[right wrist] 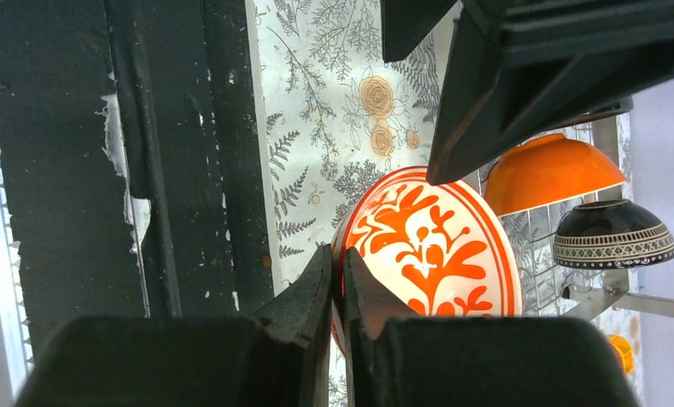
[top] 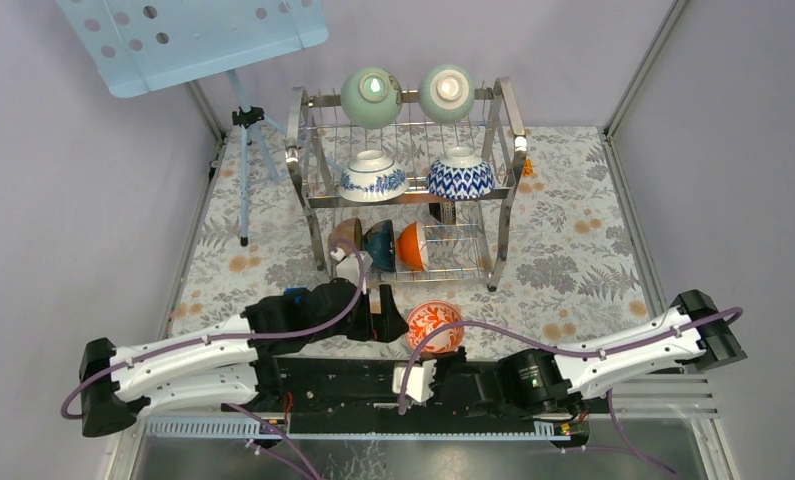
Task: Unload the bowls from the dish rack
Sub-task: Place the bowl at the center of the board.
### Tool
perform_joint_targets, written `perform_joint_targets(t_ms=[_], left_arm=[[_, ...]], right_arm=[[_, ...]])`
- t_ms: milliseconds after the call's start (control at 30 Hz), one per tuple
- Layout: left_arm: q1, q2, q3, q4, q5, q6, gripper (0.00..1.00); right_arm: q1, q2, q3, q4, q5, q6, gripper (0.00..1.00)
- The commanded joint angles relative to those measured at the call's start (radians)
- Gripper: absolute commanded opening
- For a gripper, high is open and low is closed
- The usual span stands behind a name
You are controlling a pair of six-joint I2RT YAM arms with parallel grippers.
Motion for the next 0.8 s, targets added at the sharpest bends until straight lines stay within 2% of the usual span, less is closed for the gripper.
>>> perform_joint_targets(t_ms=[0, 233, 767], left_arm=[[-0.018, 0.042, 0.047, 0.056, -0.047, 0.018, 0.98], [-0.049, 0.089, 0.064, 0.06, -0.067, 0.039, 0.91], [-0.091, 0.156, 0.083, 0.108, -0.064, 0.047, 0.59]], right_arm=[[0.024, 0.009, 0.045, 0.026, 0.069, -0.076, 0.0], [0.031, 0.025, 0.05, 0.051, 0.06, -0.105, 0.0], [0.031, 0.067, 0.055, 0.172, 0.063, -0.12, 0.0]])
